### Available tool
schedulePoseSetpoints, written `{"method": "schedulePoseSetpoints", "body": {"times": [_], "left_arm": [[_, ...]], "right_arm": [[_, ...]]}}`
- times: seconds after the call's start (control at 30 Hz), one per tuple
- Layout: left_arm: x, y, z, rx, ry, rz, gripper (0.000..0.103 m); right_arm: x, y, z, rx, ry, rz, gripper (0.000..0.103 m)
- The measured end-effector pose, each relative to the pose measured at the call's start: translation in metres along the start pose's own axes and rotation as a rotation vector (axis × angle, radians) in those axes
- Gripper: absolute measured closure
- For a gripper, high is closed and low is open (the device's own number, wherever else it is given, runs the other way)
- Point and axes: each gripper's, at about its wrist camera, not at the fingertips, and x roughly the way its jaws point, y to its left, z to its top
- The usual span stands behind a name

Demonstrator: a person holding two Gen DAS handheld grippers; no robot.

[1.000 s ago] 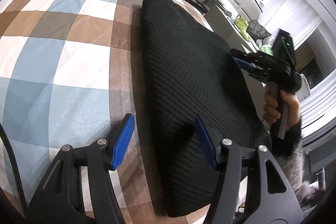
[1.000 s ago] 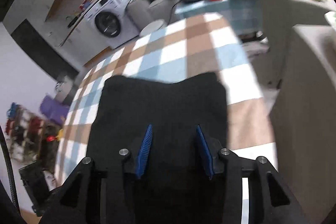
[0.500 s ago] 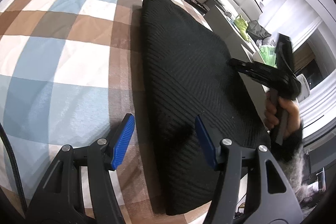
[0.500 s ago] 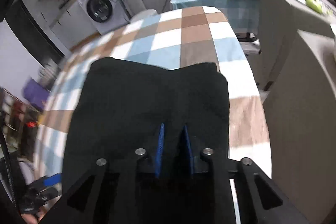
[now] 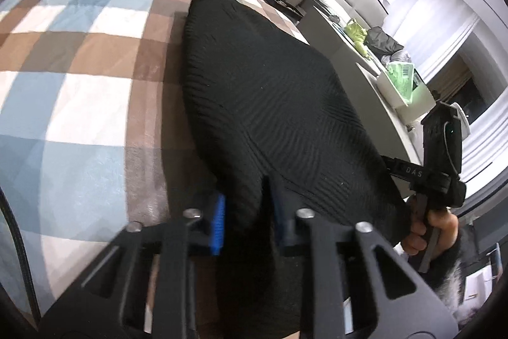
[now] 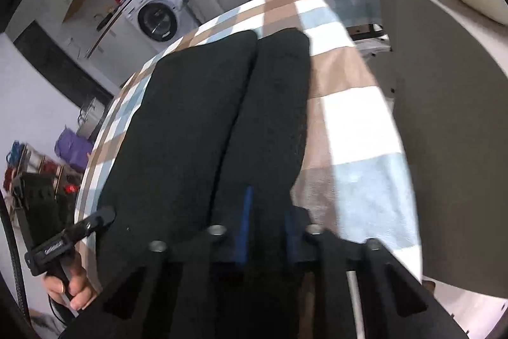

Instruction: Fold small clothes

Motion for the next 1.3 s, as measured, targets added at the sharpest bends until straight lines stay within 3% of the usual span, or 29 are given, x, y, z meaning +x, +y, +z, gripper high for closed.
{"method": "schedulePoseSetpoints", "body": {"times": [0.17, 0.37, 0.53, 0.73, 0.8, 0.9, 1.1, 1.3], "left_arm": [[-0.013, 0.019, 0.005, -0.046, -0.037, 0.043, 0.088], [-0.047, 0.059, 0.018, -0.074, -0.099, 0.193, 0.088], [-0.062, 0.082, 0.021, -0.109, -0.112, 0.198, 0.087], [-0.082, 0.081, 0.013, -0.080, -0.148, 0.226, 0.076], [-0.093, 0.075, 0.010, -0.060, -0.170, 0.227, 0.066], [-0.105, 0.062, 0.000, -0.051, -0.187, 0.192, 0.049], [-0.098, 0.038, -0.021, 0.018, -0.139, 0.135, 0.047], [-0.080, 0.030, -0.042, 0.042, -0.083, 0.136, 0.045]], "right_arm": [[0.021, 0.032, 0.013, -0.051, 0.029, 0.018, 0.091], [0.063, 0.094, 0.027, -0.116, 0.051, 0.073, 0.091], [0.073, 0.108, 0.033, -0.128, 0.038, 0.025, 0.088], [0.031, 0.098, 0.019, -0.139, 0.001, -0.028, 0.080], [0.012, 0.095, 0.011, -0.146, -0.029, -0.010, 0.078], [-0.005, 0.097, -0.006, -0.132, -0.040, 0.078, 0.062], [0.001, 0.119, -0.024, -0.142, -0.012, 0.217, 0.060], [0.025, 0.130, -0.032, -0.160, 0.040, 0.178, 0.060]]}}
